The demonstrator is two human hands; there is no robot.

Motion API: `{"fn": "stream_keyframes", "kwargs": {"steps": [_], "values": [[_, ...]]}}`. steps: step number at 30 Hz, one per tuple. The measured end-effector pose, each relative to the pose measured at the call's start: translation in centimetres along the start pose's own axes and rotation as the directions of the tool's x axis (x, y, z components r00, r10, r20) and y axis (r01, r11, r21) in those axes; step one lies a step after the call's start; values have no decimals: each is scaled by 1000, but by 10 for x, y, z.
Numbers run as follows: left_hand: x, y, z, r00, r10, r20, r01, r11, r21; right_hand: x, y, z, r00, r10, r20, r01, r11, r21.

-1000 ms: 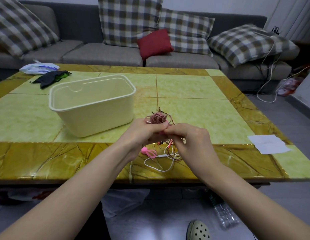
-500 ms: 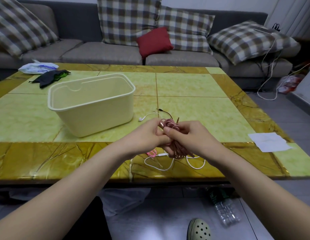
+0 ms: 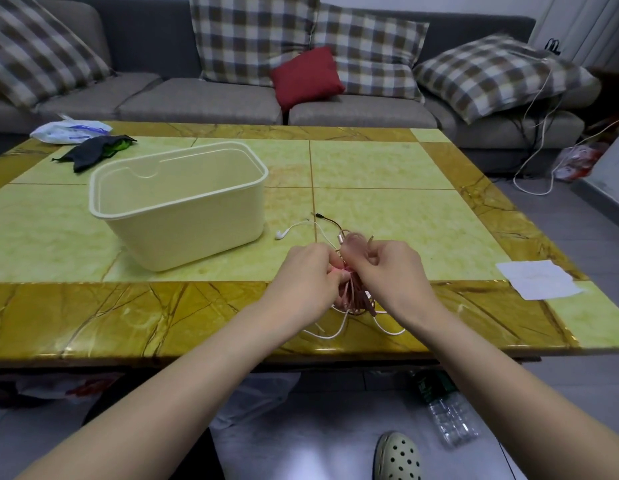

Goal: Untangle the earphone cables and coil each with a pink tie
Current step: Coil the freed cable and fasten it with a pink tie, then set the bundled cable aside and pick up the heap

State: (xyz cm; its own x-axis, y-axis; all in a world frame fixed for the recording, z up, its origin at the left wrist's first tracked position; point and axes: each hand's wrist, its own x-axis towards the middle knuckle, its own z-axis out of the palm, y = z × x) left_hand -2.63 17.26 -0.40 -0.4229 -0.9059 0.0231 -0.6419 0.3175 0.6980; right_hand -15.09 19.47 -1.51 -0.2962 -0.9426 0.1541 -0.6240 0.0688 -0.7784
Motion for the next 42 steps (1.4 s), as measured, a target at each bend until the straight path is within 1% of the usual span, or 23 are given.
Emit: {"fn": "stream_keyframes", "kwargs": {"steps": [2,4,6,7,10,12,15,20,22,27,29,31,33,36,39,42], "values": [[5,0,-2,999,30,-30,-26,992,120,-2,-3,3,998,-53,-44,54,999,6],[8,0,-4,997,71,-40,-61,975,216,-1,-5,5,995,-63,-72,65,998,24],[10,-1,-5,994,108,-30,-94,949,299,1,-2,7,997,-53,-52,57,995,76],[10,-3,-5,993,116,-29,-101,943,318,2,0,8,999,-42,-17,44,992,115],[12,-9,-9,994,106,-28,-95,959,266,5,10,9,993,-29,113,8,984,178],[12,-11,-10,994,111,-24,-103,971,216,4,13,8,989,-28,147,-2,980,201],[12,-14,-8,992,120,-36,-112,979,168,2,13,7,991,-11,136,-18,977,212],[12,-14,-8,998,50,-39,-52,997,-55,0,11,5,994,8,107,-37,963,268],[11,-14,-9,998,36,-50,-41,995,-92,0,11,4,994,9,105,-38,959,280],[9,-18,-13,990,75,-123,-86,993,-83,-2,9,3,985,-1,175,-56,945,322],[10,-21,-15,983,80,-165,-100,988,-115,-3,7,4,975,-9,224,-68,939,336],[11,-22,-17,981,80,-178,-108,983,-152,-2,6,7,970,-9,242,-71,945,319],[12,-24,-19,981,88,-171,-116,980,-161,1,3,9,974,-6,226,-63,953,295],[14,-28,-26,978,98,-183,-127,981,-150,6,-3,11,979,-17,203,-53,942,332],[19,-34,-38,969,107,-222,-132,987,-97,14,-14,13,980,-37,193,-32,938,344],[24,-43,-58,954,101,-283,-110,994,-15,32,-30,15,988,-62,143,13,947,322]]}}
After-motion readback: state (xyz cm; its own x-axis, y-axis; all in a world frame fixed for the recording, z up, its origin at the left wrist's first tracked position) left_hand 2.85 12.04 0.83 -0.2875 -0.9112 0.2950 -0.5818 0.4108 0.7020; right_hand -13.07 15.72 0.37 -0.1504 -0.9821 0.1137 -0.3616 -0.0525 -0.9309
